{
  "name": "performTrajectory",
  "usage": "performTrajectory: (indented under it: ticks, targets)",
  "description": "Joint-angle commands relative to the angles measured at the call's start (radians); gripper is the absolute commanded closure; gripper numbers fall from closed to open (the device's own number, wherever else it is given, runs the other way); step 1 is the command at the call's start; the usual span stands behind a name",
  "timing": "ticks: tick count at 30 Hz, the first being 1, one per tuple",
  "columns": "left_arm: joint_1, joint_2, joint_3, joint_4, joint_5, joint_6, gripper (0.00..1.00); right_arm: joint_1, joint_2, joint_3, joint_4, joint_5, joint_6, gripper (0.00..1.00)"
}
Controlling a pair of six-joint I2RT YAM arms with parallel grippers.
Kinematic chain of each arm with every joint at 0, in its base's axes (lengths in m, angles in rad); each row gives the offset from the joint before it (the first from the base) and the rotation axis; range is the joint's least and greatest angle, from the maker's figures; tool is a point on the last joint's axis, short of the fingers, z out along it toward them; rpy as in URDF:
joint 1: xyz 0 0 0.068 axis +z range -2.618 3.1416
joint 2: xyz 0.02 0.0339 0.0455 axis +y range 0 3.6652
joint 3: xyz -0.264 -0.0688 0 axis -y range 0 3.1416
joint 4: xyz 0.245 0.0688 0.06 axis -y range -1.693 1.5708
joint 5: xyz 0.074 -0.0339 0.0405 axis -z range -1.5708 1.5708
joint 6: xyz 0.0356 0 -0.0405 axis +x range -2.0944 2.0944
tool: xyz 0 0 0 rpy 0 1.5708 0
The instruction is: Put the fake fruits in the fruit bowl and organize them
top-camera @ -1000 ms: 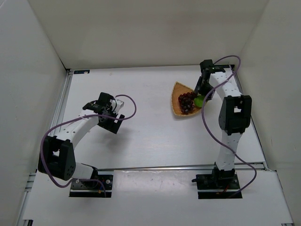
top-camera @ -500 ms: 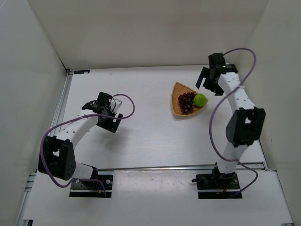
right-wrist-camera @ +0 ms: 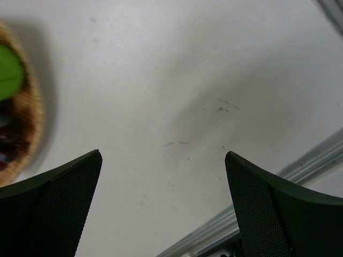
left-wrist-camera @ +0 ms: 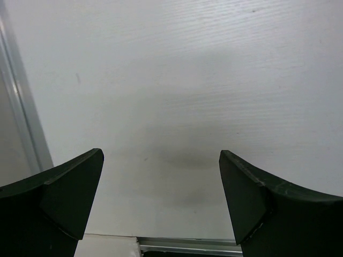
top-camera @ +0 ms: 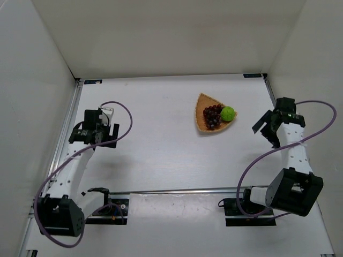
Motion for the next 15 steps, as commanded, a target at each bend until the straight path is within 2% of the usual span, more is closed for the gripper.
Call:
performTrajectory:
  ticks: [1,6,15]
  targets:
    - [0.045,-0.097,-0.034,0.003,-0.059,0.018,0.0,-0.081,-0.069,-0.06,0.008,-0.084,-0.006,0.0]
    - [0.077,-0.16,-0.072,0.003,-0.079,0.018,0.0,-0.104,-0.081,-0.095,0.017,-0.117,-0.006,0.0]
    - [0.077,-0.16,-0.072,0.003,-0.102,0.018,0.0,-0.104,-0.081,-0.095,0.017,-0.127,-0.006,0.0]
